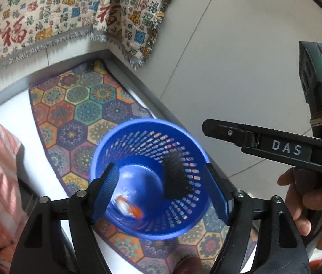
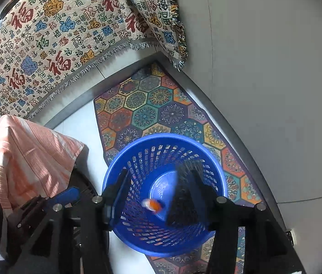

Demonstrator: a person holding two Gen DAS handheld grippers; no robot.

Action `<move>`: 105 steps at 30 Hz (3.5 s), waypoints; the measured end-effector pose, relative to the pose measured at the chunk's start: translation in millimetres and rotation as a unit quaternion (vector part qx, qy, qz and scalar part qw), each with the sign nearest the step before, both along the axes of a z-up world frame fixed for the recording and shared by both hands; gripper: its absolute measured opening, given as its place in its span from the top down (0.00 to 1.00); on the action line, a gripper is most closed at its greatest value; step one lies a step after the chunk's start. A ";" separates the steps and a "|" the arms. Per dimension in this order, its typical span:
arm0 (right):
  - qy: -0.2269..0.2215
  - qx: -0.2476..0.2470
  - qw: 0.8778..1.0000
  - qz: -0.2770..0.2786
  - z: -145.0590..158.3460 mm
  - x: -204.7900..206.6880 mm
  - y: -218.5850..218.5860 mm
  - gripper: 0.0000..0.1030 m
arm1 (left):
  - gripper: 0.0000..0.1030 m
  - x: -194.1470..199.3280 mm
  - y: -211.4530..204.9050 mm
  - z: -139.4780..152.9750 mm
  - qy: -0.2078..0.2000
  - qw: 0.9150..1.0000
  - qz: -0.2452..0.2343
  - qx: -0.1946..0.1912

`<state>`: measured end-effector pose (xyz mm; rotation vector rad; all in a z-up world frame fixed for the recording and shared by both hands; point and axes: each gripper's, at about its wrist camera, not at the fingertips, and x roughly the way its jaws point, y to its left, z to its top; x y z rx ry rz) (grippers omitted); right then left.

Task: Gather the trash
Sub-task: 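Carry both items to the blue wastebasket and open both tools to drop them, then move both tools back over the table, then grasp the white floral paper bag with the left tool while the right tool grasps the bread stick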

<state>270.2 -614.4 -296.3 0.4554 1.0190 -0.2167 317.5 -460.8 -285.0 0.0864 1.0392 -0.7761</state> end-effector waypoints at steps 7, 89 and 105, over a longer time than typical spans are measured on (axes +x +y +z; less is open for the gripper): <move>-0.033 -0.039 0.999 0.008 33.7 -5.0 15.8 0.48 | 0.18 -24.5 30.7 49.2 -0.035 0.999 0.012 -0.019; -0.102 -0.089 0.879 0.456 94.2 -56.2 489.1 0.82 | 0.03 -130.3 463.0 101.9 -0.117 0.970 0.191 0.099; -0.152 -0.116 0.878 0.440 108.3 -28.6 480.0 0.45 | 0.25 -112.3 519.3 92.0 -0.099 0.946 0.296 0.090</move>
